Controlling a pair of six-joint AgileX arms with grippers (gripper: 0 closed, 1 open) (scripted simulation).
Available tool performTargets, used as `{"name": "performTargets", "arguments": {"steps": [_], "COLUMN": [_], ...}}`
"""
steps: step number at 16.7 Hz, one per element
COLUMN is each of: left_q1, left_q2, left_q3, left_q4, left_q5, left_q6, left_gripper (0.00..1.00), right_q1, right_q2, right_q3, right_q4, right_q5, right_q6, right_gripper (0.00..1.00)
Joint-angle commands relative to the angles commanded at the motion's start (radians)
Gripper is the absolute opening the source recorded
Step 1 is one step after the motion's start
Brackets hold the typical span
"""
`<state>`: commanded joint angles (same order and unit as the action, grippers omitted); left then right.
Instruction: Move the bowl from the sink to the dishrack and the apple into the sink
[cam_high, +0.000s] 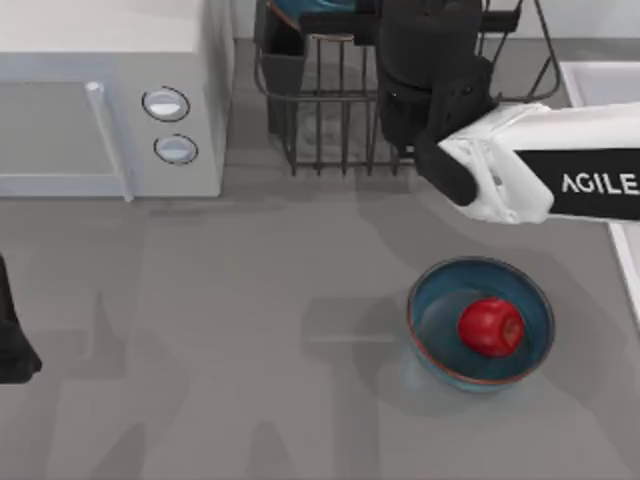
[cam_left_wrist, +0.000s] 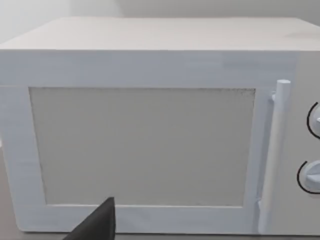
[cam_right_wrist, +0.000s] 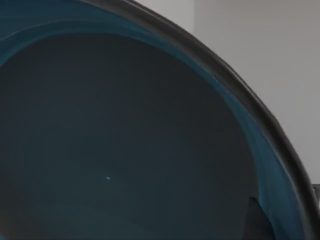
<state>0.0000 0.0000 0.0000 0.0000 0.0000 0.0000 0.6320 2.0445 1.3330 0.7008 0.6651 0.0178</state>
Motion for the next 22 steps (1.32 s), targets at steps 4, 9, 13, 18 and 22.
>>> {"name": "performTargets", "arguments": {"steps": [4,9,13,18,22], "left_q1": [0.000,0.000,0.000,0.000,0.000], "left_q2": [0.000,0.000,0.000,0.000,0.000], "left_q3": [0.000,0.000,0.000,0.000,0.000], "left_q4": [0.000,0.000,0.000,0.000,0.000], "left_q5": [0.000,0.000,0.000,0.000,0.000], "left_q6": [0.000,0.000,0.000,0.000,0.000], "left_gripper": [1.00,1.00,1.00,1.00,1.00], "right_q1": [0.000,0.000,0.000,0.000,-0.014], "right_q2": [0.000,0.000,0.000,0.000,-0.030], "right_q3": [0.000,0.000,0.000,0.000,-0.021], "right_q4": [0.000,0.000,0.000,0.000,-0.016], "right_q5": [0.000,0.000,0.000,0.000,-0.004], "right_q6": [0.000,0.000,0.000,0.000,0.004], "right_gripper": [0.53,0.90,1.00,1.00,1.00]}}
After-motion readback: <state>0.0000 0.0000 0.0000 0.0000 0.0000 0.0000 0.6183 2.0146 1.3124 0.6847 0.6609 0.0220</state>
